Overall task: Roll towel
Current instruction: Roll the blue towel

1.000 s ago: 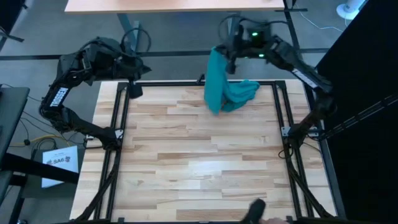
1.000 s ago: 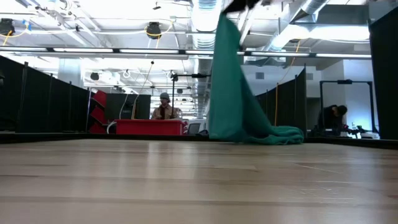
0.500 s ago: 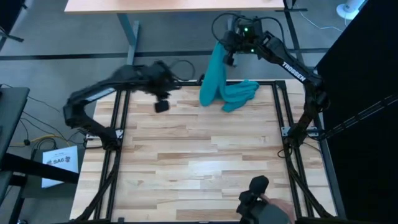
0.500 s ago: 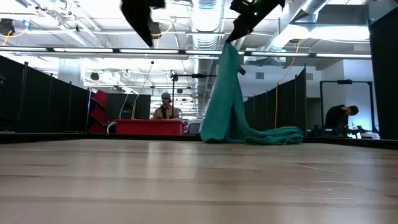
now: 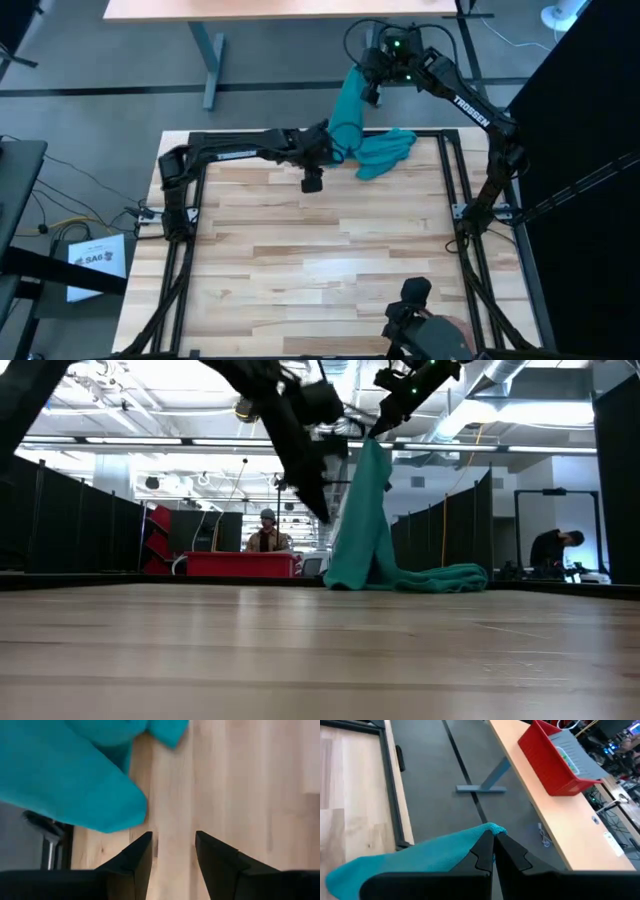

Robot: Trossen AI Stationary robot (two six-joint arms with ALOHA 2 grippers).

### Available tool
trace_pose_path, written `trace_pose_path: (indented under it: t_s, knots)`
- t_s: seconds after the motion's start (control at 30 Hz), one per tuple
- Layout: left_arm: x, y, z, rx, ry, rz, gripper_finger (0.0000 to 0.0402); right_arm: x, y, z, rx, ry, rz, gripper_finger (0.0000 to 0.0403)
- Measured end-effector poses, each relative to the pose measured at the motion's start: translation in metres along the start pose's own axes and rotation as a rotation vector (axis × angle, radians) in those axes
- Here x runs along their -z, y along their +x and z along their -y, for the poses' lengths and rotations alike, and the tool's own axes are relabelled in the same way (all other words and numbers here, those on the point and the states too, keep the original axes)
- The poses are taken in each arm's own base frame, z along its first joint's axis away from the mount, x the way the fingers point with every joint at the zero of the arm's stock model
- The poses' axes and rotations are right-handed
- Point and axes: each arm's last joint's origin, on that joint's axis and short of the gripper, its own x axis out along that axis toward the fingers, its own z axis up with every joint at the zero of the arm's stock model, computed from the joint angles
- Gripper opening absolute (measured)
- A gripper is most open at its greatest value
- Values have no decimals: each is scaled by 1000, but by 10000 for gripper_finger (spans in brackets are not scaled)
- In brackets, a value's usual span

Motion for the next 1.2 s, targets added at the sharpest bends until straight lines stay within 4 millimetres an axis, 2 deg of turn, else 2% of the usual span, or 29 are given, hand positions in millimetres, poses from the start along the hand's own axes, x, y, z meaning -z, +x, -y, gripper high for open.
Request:
trace_pose_path:
  t_s: [0.17, 0.43, 0.6, 0.93, 1.03, 1.1, 1.2]
  knots:
    - [8, 25, -10, -3, 102, -40, 135, 2, 0, 3, -37, 35, 30, 0]
    - [-2, 36, -20, -80, 200, 77, 134, 9, 0, 10, -19, 54, 18, 0]
    - [8, 63, -14, -29, 221, -4, 134, 14, 0, 14, -32, 89, 17, 0]
    - [12, 63, -45, -91, 93, 79, 134, 12, 0, 14, -30, 87, 31, 0]
    - [17, 75, -42, -54, 74, 54, 134, 11, 0, 13, -26, 84, 40, 0]
    - [23, 88, -34, -3, 83, 1, 134, 11, 0, 13, -26, 85, 42, 0]
    - [18, 98, -28, 2, 105, 5, 134, 11, 1, 13, -28, 99, 41, 0]
